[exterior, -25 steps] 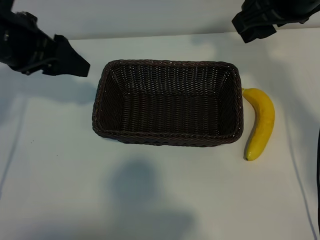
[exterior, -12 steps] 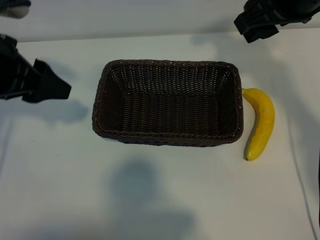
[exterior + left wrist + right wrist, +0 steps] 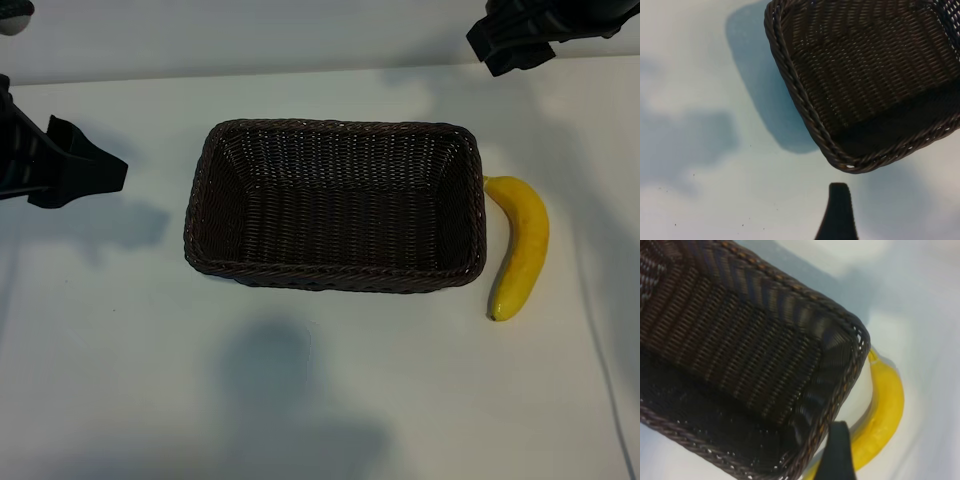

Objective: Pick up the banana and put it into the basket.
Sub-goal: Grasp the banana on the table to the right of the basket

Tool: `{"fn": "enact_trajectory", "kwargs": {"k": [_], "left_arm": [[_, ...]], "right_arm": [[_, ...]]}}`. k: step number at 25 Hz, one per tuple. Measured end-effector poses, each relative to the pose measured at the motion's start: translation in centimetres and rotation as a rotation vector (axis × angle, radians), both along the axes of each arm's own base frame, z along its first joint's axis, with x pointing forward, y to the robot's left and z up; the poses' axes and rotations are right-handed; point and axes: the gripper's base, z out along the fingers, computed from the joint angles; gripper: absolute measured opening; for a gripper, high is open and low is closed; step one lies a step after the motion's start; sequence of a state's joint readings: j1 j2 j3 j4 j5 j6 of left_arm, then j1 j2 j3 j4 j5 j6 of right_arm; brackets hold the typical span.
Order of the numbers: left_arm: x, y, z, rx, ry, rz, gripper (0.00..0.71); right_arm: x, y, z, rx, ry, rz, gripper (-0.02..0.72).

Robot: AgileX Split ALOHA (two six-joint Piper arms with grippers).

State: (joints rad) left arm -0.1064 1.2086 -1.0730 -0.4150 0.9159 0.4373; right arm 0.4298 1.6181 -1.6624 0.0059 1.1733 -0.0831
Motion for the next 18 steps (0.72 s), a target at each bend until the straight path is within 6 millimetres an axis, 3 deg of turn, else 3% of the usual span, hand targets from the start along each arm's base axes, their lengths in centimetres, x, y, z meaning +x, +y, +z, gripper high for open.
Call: {"fn": "enact_trajectory", "kwargs": {"k": [7, 14, 18], "left_arm": [[0.1, 0.0, 0.0, -0.001, -0.007, 0.003, 0.612], [0.1, 0.0, 0.1, -0.001, -0.01, 0.005, 0.612], [0.1, 0.0, 0.1, -0.001, -0.01, 0.005, 0.612]], "right_arm": [[0.0, -0.2, -0.1, -0.021, 0.007, -0.014, 0.593], [0.7, -1.9, 0.1, -0.159, -0.07, -0.139, 0.611], [1.2, -3.0, 0.1, -0.147, -0.061, -0.193, 0.611]]}}
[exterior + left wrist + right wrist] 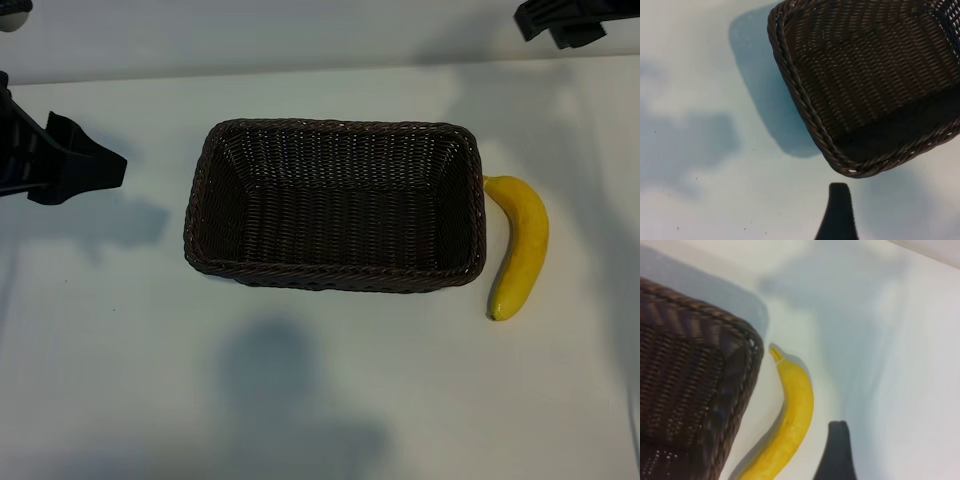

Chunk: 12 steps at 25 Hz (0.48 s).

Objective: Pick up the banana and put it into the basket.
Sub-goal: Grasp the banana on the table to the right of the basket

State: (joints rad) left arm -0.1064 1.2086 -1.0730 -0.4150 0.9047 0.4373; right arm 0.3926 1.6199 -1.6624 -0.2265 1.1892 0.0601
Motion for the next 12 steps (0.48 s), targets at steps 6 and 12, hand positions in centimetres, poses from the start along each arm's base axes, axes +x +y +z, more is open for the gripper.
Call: {"fn": "enact_trajectory", "kwargs": {"k": [6, 12], "left_arm": [[0.0, 0.0, 0.0, 0.0, -0.001, 0.0, 0.612], [0.0, 0.0, 0.0, 0.0, -0.002, 0.001, 0.612]], "right_arm": [[1.2, -3.1, -0.9, 0.085, 0.081, -0.075, 0.609], [3.4, -4.5, -4.0, 0.147, 0.193, -0.077, 0.605]]}}
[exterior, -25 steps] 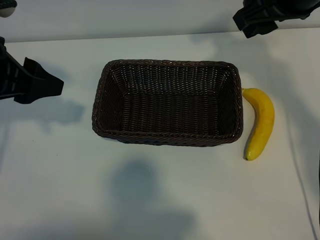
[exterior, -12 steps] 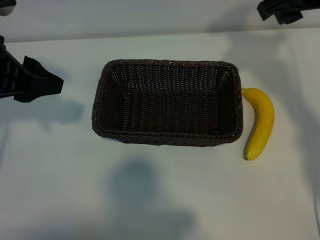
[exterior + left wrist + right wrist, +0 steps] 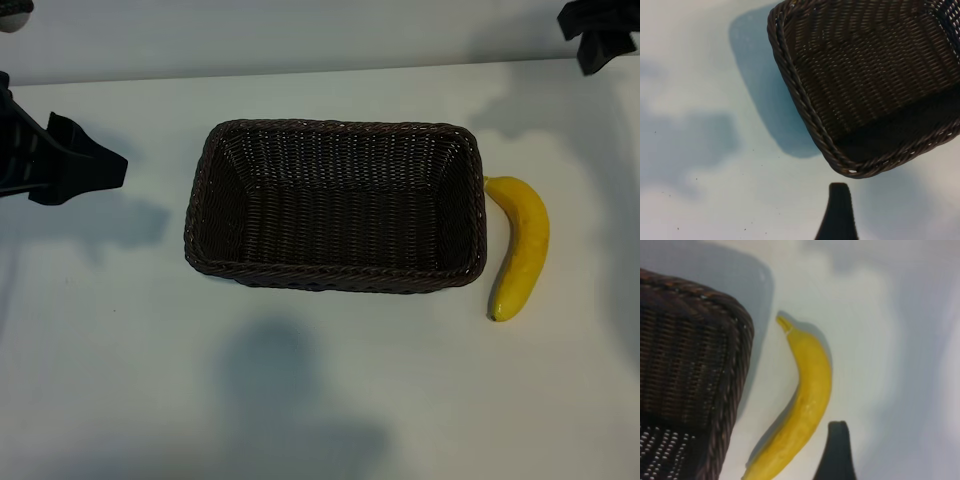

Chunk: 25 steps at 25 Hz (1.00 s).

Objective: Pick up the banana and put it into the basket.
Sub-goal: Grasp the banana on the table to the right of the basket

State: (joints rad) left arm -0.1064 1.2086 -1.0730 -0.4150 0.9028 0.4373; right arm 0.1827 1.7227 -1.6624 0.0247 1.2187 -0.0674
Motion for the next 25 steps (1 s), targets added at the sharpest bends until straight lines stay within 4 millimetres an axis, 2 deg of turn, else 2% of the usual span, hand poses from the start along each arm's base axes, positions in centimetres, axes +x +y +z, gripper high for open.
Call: {"fn": "enact_trajectory", "kwargs": {"k": [3, 7, 11, 14, 17, 21, 25], "left_arm": [[0.0, 0.0, 0.0, 0.0, 0.0, 0.0, 0.612], [0.0, 0.0, 0.0, 0.0, 0.0, 0.0, 0.612], [0.0, 0.0, 0.0, 0.0, -0.001, 0.0, 0.612], [0.0, 0.0, 0.0, 0.0, -0.001, 0.0, 0.612], [0.0, 0.0, 0.0, 0.0, -0.003, 0.001, 0.612], [0.0, 0.0, 0.0, 0.0, -0.006, 0.003, 0.612], [0.0, 0.0, 0.0, 0.0, -0.006, 0.003, 0.612]], "right_arm": [[0.7, 0.2, -1.3, 0.0, 0.035, 0.011, 0.602], [0.7, 0.2, -2.4, -0.008, 0.071, 0.015, 0.599], [-0.4, -0.3, -4.5, -0.047, 0.146, 0.021, 0.596], [-2.0, -0.8, -5.8, -0.083, 0.202, 0.025, 0.597], [-3.4, -1.1, -6.1, -0.092, 0.222, 0.026, 0.595], [-4.0, -0.9, -5.3, -0.057, 0.202, 0.023, 0.595], [-4.2, -0.4, -6.4, -0.004, 0.202, 0.019, 0.595]]}}
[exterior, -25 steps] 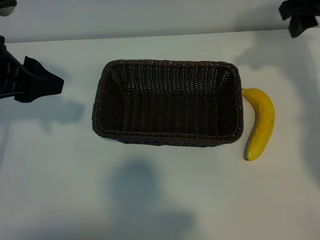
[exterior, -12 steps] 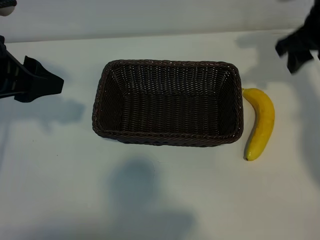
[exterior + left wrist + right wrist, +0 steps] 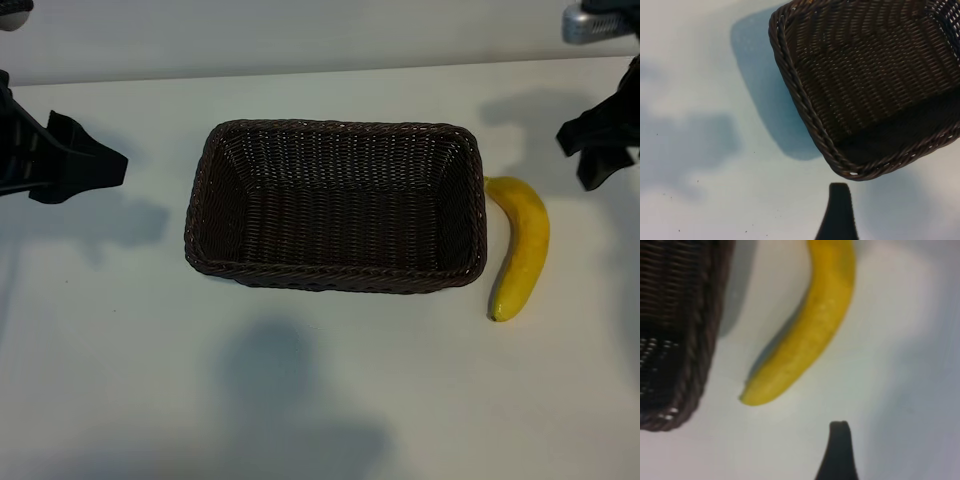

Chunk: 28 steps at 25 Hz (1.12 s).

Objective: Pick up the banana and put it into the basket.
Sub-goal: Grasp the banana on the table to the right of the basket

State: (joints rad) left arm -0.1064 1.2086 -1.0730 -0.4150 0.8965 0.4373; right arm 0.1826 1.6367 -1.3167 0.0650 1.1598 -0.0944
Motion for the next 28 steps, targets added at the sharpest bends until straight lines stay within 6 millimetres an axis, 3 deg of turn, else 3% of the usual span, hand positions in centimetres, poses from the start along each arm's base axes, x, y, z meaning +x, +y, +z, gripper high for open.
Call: {"fn": "enact_trajectory", "kwargs": {"k": [12, 28], "left_arm": [[0.0, 0.0, 0.0, 0.0, 0.0, 0.0, 0.611], [0.0, 0.0, 0.0, 0.0, 0.0, 0.0, 0.611]], "right_arm": [[-0.5, 0.4, -4.1, 0.069, -0.053, -0.035, 0.595], [-0.1, 0.6, -4.2, 0.1, -0.102, -0.041, 0.594]]}}
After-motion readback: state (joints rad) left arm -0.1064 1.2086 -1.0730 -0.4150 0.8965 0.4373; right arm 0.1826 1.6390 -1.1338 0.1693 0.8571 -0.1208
